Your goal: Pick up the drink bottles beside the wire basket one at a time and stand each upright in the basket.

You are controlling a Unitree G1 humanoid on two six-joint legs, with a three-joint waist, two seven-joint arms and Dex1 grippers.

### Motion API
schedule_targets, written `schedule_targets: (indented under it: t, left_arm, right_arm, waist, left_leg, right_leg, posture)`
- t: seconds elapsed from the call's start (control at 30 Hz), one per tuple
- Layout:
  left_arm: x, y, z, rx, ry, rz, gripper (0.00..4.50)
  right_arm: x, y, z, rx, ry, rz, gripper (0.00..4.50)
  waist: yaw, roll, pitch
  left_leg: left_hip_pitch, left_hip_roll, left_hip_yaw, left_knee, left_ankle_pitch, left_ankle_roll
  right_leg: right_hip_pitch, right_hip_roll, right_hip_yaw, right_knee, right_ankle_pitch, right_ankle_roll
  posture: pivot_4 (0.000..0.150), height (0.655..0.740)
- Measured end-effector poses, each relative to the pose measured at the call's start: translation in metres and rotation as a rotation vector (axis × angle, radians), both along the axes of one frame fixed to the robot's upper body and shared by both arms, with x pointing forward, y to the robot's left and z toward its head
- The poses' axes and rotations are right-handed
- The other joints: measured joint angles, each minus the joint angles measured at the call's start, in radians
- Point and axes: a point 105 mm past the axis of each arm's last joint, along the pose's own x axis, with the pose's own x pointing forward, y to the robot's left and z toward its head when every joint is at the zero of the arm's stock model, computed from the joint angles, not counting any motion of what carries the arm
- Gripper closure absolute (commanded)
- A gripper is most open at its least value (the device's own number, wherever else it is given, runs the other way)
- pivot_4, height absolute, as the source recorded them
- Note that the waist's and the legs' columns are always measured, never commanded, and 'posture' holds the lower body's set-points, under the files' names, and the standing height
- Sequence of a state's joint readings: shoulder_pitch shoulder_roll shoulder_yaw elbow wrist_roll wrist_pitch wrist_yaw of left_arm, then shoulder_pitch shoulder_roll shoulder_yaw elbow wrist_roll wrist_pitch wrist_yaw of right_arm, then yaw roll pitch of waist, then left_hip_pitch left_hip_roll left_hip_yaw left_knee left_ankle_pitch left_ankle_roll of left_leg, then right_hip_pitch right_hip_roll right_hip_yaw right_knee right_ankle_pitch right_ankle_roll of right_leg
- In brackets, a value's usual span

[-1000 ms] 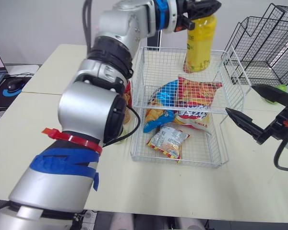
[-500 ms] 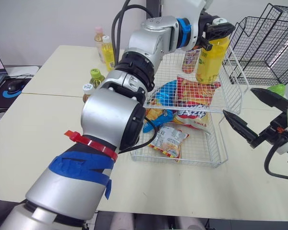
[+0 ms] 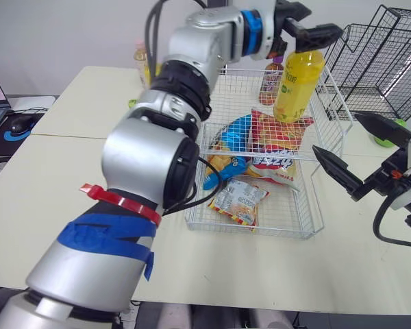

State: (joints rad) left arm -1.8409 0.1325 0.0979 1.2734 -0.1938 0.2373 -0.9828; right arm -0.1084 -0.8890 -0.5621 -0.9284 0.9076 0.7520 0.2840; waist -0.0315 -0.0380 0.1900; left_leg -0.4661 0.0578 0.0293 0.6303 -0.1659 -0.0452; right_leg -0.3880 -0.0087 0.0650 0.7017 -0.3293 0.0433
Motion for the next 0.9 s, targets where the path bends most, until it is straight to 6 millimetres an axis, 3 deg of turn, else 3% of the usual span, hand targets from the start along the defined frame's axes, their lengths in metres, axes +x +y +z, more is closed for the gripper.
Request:
schedule_targets:
  t: [0.13, 0.23, 0.57, 0.73, 0.9]
  left_arm:
    - [-0.005, 0.029, 0.009, 0.031, -0.049, -0.039, 0.02]
    - [-0.003, 0.067, 0.005, 0.057, -0.039, -0.020, 0.02]
    - [-0.010, 0.174, -0.016, 0.065, -0.036, 0.287, 0.02]
    - [-0.030, 0.236, -0.040, 0.113, -0.019, 0.422, 0.02]
    - [-0.052, 0.275, -0.060, 0.127, 0.049, 0.492, 0.02]
  right_arm:
    - [0.005, -0.001, 0.004, -0.007, -0.001, 0.011, 0.00]
    - [0.007, 0.000, 0.008, -0.019, 0.002, 0.042, 0.00]
    - [0.019, 0.015, 0.010, -0.053, 0.053, 0.242, 0.00]
    - [0.021, 0.033, 0.006, -0.078, 0.097, 0.378, 0.00]
    - [0.020, 0.050, 0.006, -0.090, 0.112, 0.485, 0.00]
  waist:
    - [-0.001, 0.001, 0.000]
    - [-0.005, 0.002, -0.001]
    - [-0.001, 0.002, -0.001]
    - [-0.007, 0.003, -0.001]
    - [0.002, 0.003, -0.001]
  left_leg:
    - [0.001, 0.000, 0.000, 0.000, 0.000, 0.000]
    - [0.003, 0.002, 0.001, 0.000, 0.001, -0.001]
    - [0.003, 0.005, -0.001, 0.012, 0.001, -0.001]
    - [0.005, 0.006, -0.002, 0.014, 0.001, -0.001]
    - [0.004, 0.006, -0.003, 0.015, 0.001, -0.001]
  right_leg:
    - [0.000, 0.000, 0.000, 0.001, 0.000, 0.000]
    - [0.000, 0.001, 0.001, 0.004, 0.000, 0.000]
    - [0.001, 0.004, 0.001, 0.015, 0.000, -0.001]
    - [0.002, 0.004, 0.000, 0.017, 0.000, -0.001]
    - [0.002, 0.004, -0.001, 0.017, 0.000, -0.001]
  posture:
    - [0.150, 0.7134]
    - [0.150, 0.7134]
    - [0.150, 0.7134]
    - [0.150, 0.7134]
    - [0.150, 0.7134]
